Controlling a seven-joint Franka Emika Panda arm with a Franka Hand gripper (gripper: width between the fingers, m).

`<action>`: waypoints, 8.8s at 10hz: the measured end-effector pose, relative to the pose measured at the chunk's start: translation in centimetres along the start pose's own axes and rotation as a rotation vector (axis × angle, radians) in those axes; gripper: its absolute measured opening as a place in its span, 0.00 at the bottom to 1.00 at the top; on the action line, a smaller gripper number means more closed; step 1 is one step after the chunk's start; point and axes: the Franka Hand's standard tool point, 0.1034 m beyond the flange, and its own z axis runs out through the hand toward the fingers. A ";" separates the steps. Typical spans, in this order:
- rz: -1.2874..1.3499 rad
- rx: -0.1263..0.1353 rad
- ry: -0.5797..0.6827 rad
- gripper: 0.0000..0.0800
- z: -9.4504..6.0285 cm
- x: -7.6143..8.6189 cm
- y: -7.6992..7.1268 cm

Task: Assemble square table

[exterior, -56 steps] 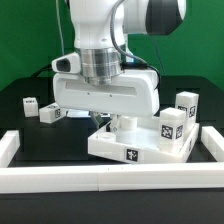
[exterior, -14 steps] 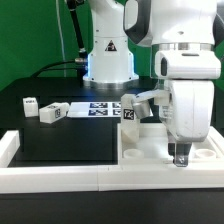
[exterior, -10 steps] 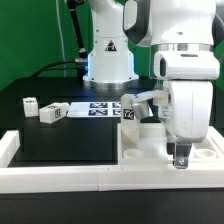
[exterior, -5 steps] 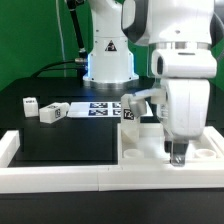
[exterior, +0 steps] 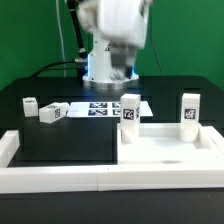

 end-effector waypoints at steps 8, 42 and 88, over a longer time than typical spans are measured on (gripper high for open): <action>0.557 0.093 0.018 0.81 2.5 -8.4 -4.2; 1.498 1.024 -0.743 0.81 11.7 -20.6 -23.5; 1.645 -0.069 0.369 0.36 -1.5 9.5 -6.4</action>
Offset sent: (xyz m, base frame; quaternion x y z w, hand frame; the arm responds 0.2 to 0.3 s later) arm 0.0000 0.0000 0.0000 0.0000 0.0000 0.1938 0.9810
